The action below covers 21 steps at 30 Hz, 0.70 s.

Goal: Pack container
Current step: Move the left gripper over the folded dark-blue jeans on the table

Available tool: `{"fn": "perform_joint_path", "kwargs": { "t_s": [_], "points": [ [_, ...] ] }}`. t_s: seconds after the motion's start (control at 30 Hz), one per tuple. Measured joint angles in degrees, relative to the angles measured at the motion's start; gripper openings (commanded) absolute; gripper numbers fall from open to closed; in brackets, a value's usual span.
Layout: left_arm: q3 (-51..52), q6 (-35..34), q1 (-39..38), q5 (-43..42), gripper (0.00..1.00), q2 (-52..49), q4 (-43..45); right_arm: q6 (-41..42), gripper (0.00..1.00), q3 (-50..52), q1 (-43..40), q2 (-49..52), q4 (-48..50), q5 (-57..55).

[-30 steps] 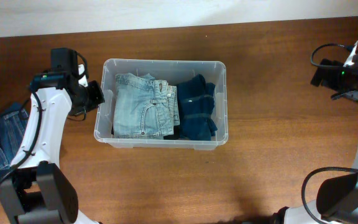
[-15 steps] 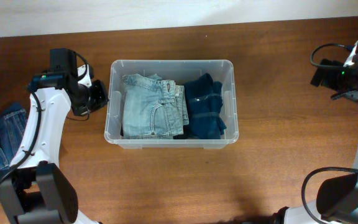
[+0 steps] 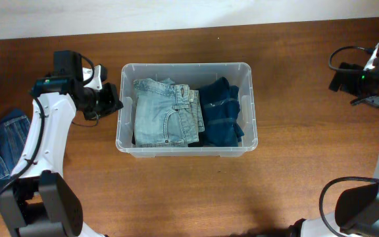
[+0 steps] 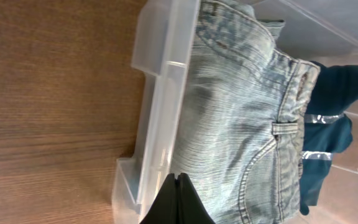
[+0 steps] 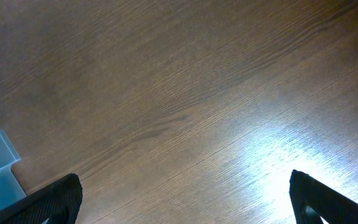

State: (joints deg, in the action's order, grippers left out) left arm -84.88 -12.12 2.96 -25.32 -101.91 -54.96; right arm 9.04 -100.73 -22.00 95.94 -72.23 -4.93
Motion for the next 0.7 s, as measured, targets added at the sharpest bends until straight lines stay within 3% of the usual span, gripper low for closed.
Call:
{"fn": "perform_joint_path", "kwargs": {
  "t_s": [0.27, 0.57, 0.7],
  "points": [
    [0.0, 0.4, 1.9, -1.9, 0.0, 0.0, 1.0, 0.0, 0.99, 0.0, 0.0, 0.0, 0.0, 0.0],
    [0.0, 0.6, 12.2, -3.3, 0.0, 1.2, -2.1, 0.0, 0.99, 0.0, 0.0, 0.0, 0.0, 0.0],
    [0.0, 0.6, 17.9, 1.2, 0.01, 3.2, -5.5, 0.0, 0.99, 0.0, 0.0, 0.0, 0.0, 0.0]
  ]
}}
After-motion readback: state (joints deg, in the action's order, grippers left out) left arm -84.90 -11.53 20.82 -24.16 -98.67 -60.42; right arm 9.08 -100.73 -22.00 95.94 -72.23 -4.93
